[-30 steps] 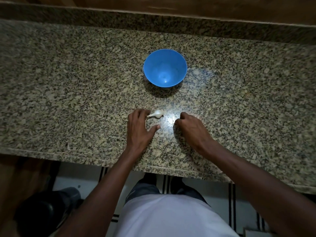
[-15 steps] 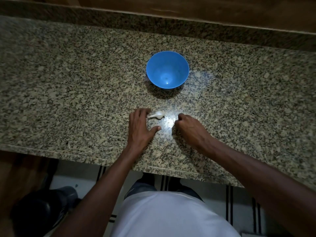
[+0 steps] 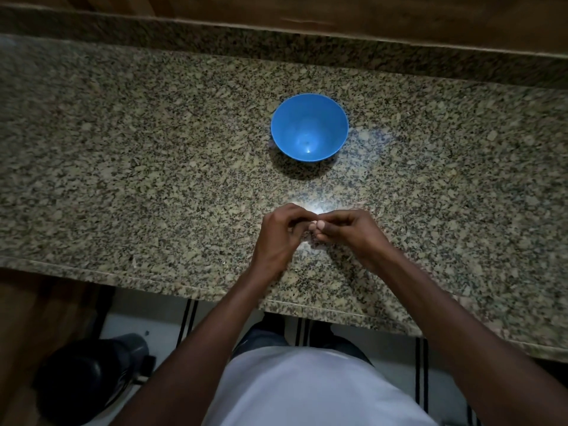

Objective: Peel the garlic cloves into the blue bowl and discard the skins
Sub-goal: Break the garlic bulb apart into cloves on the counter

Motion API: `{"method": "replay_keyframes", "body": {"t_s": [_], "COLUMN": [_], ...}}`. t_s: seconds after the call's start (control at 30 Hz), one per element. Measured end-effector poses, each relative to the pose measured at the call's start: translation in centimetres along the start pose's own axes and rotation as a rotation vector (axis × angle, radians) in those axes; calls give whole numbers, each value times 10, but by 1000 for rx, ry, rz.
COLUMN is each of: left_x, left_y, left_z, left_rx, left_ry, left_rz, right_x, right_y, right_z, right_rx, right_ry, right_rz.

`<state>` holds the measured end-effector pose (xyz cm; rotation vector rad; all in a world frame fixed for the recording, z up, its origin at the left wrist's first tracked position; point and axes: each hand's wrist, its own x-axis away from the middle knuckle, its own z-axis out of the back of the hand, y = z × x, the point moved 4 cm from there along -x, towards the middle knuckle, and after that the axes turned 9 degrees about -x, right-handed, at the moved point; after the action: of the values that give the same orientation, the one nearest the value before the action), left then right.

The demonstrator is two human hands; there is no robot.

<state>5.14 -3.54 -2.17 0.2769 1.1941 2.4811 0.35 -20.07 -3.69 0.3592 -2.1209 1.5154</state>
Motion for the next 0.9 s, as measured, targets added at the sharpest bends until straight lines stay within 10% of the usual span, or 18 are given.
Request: {"method": "replay_keyframes", "body": {"t_s": [0.47, 0.9], "left_x": [4, 9], "left_y": [-3, -11], "left_z": [-11, -18], "left_rx": [-154, 629], "left_ry": [37, -217], "left_rz": [148, 711], "right_x": [4, 6], "right_y": [2, -8], "right_z": [-14, -10], "right_rx": [628, 703], "right_ry": [212, 257], "right_rz": [256, 369]}}
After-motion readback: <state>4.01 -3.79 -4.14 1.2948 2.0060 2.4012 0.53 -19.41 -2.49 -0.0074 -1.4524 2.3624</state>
